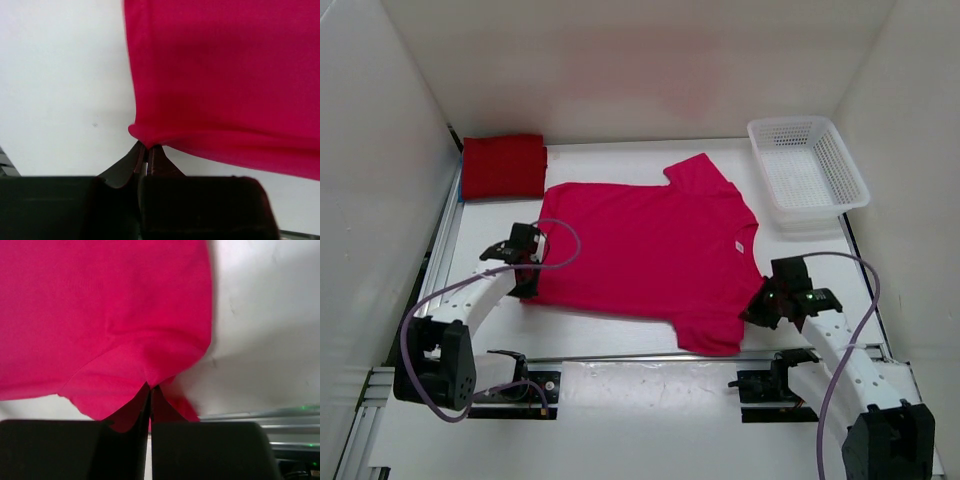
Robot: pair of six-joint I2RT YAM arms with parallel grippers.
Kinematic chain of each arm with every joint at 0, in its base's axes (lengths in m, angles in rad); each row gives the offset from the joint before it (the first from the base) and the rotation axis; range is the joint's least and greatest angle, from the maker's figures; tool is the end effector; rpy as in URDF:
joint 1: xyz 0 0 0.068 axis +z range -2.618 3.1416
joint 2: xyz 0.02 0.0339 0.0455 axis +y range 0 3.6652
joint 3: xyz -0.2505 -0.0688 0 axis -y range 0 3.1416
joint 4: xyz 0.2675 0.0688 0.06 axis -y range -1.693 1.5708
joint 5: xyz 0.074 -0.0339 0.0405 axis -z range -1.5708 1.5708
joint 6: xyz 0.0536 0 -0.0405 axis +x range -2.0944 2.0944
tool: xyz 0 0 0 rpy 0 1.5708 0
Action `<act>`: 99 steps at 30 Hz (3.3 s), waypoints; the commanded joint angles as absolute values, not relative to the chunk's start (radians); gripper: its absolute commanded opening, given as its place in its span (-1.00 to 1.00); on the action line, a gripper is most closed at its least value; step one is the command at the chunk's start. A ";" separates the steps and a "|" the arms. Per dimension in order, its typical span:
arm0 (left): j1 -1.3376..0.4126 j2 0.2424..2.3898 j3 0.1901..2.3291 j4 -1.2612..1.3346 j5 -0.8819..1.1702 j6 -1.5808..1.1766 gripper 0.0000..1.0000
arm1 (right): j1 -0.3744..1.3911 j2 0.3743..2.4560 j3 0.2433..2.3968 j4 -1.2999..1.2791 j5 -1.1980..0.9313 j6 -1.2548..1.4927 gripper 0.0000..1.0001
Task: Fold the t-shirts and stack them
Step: Flatten out the tshirt, then grap the side of the flattened tshirt closest away from the robot with both arms, then fold the flattened tshirt in 1/3 of the way
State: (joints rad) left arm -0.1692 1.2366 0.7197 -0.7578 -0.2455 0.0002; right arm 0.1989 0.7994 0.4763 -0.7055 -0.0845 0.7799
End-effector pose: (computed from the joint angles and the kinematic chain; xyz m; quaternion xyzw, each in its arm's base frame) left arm 0.2356 -0.0270 0.1496 0.0650 0.9796 0.1083 0.1561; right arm 0.1793 0.0408 0.1559 0.2649 0.9255 0.1617 0.2170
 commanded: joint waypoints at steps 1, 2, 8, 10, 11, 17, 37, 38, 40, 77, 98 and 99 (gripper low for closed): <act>-0.166 1.203 0.660 -0.733 -0.249 0.000 -0.80 | 0.206 0.782 0.457 -0.676 -0.112 0.828 -1.00; -0.166 1.203 0.660 -0.724 -0.249 0.000 -0.80 | 0.206 0.782 0.457 -0.676 -0.098 0.828 -1.00; -0.166 1.203 0.647 -0.724 -0.268 0.000 -0.80 | 0.206 0.865 0.511 -0.644 -0.078 0.781 -1.00; -0.166 1.203 0.647 -0.724 -0.293 0.000 -0.80 | 0.206 0.935 0.529 -0.629 -0.078 0.769 -1.00; -0.166 1.203 0.647 -0.724 -0.307 0.000 -0.80 | 0.206 0.987 0.552 -0.615 -0.078 0.756 -1.00; -0.166 1.212 0.659 -0.724 -0.324 0.000 -0.80 | 0.206 1.231 0.678 -0.531 -0.029 0.690 -0.88; -0.175 1.282 0.712 -0.753 -0.232 0.000 -0.80 | 0.462 0.862 0.451 -0.744 0.049 0.850 0.44; -0.175 1.282 0.712 -0.753 -0.244 0.000 -0.80 | 0.462 0.871 0.436 -0.703 0.005 0.863 0.44; -0.175 1.273 0.712 -0.753 -0.253 0.000 -0.80 | 0.462 0.916 0.416 -0.690 -0.009 0.873 0.44; -0.175 1.196 0.891 -1.008 -0.265 0.000 -0.80 | 0.550 0.936 0.959 -1.017 0.276 0.786 -1.00; -0.184 1.769 1.169 -0.825 -0.439 0.000 -0.80 | 0.261 1.586 1.124 -0.641 0.075 0.419 -1.00; -0.184 1.769 1.169 -0.825 -0.439 0.000 -0.80 | 0.252 1.595 1.124 -0.641 0.075 0.419 -1.00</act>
State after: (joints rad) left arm -0.1791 1.7794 1.1305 -0.8551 -0.3855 0.0002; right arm 0.2844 1.5833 1.0855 -0.6567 0.0746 0.4576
